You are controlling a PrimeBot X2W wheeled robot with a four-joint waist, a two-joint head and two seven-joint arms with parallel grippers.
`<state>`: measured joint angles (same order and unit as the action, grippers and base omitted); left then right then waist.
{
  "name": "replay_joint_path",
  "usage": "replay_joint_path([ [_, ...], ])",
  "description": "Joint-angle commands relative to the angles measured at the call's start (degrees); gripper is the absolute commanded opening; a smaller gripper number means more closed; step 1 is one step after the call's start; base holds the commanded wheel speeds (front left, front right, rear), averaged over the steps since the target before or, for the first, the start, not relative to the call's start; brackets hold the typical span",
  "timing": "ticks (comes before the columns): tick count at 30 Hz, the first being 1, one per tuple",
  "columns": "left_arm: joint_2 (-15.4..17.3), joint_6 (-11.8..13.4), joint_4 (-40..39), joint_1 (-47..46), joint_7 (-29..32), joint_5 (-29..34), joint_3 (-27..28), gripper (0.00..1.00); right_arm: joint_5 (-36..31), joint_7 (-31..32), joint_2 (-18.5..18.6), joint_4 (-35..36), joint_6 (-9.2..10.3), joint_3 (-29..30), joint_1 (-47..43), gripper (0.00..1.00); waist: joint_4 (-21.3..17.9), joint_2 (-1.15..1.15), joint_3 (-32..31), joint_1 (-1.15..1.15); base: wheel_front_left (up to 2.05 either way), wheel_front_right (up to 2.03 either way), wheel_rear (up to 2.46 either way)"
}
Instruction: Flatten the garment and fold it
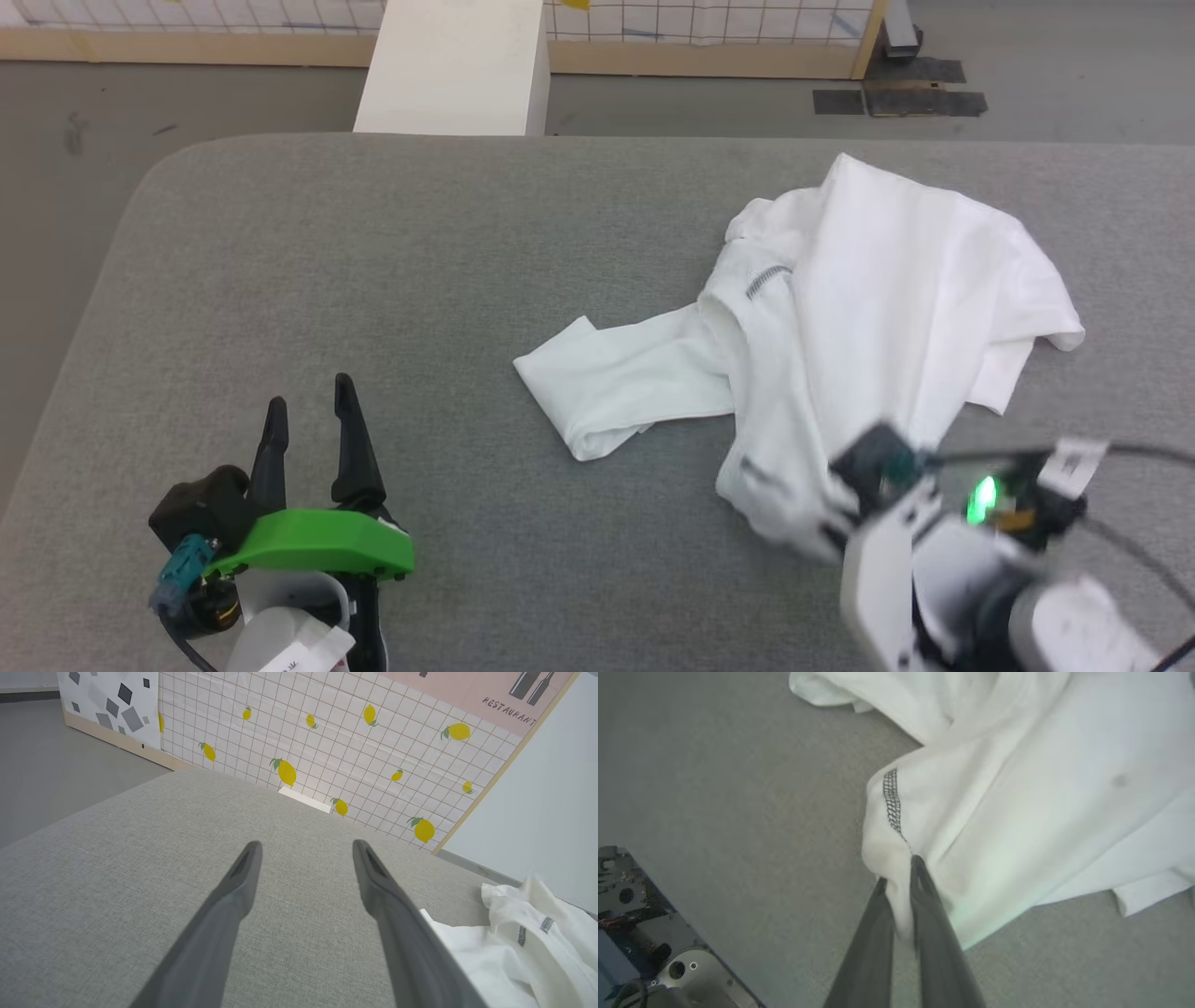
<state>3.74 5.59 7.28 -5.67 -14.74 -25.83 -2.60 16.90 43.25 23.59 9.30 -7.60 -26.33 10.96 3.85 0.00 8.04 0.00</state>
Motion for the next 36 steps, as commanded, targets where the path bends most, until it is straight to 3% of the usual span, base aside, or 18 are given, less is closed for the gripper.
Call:
replay_joint_path([
  [1, -0.1, -0.29, 0.15, -0.05, -0.26, 0.64, 0.1, 1.0, 0.07, 0.96, -0.4, -0.3, 0.11, 0.17, -2.82, 0.0, -0.52, 0.0, -0.16, 0.0, 0.0, 0.0, 0.0],
  [6, -0.06, -0.53, 0.42, -0.36, -0.26, 0.82, -0.24, 1.0, -1.38, 2.42, -4.12, -4.02, 0.11, 4.2, -10.72, 0.0, -1.45, 0.0, -0.38, 0.0, 0.0, 0.0, 0.0],
  [7, -0.04, -0.61, 0.49, -0.37, -0.26, 0.83, -0.36, 1.0, -1.96, 2.44, -5.36, -4.8, 0.11, 5.94, -12.03, 0.07, -1.62, 0.0, -0.42, 0.0, 0.0, 0.0, 0.0],
  [8, -0.02, -0.71, 0.57, -0.38, -0.26, 0.84, -0.5, 1.0, -2.47, 2.0, -6.26, -5.03, 0.11, 7.16, -12.86, 0.27, -1.72, 0.0, -0.46, 0.0, 0.0, 0.0, 0.0],
  [9, -0.01, -0.8, 0.68, -0.38, -0.26, 0.85, -0.68, 1.0, -2.86, 0.95, -7.85, -5.12, 0.11, 9.46, -13.82, 1.0, -1.81, 0.0, -0.54, 0.0, 0.0, 0.0, 0.0],
  [15, 0.06, -1.28, 0.76, -0.54, 0.36, 0.99, -2.01, 1.0, -6.37, -9.84, -17.1, 0.19, 0.11, 24.57, -17.11, 1.0, -2.73, 0.0, -1.02, 0.0, 0.0, 0.0, 0.0],
  [20, 0.28, -2.75, 1.11, -4.02, 3.26, 2.45, -5.71, 1.0, -9.25, -21.37, -20.37, 3.95, 0.11, 33.04, -16.32, 1.0, -5.25, 0.0, 0.37, 0.0, 0.0, 0.0, 0.0],
  [28, -0.08, -5.36, 9.81, -16.49, 15.75, 5.55, -14.84, 1.0, -7.14, -33.49, -20.69, 0.4, 0.11, 31.7, -11.77, 1.0, -9.93, 0.0, 5.05, 0.0, 0.0, 0.0, 0.0],
  [36, 0.26, -4.53, 20.75, -26.41, 33.37, 8.32, -19.73, 1.0, -5.38, -38.13, -20.71, -5.0, 0.11, 26.62, -7.92, 1.0, -13.72, 0.0, 8.62, 0.0, 0.0, 0.0, 0.0],
])
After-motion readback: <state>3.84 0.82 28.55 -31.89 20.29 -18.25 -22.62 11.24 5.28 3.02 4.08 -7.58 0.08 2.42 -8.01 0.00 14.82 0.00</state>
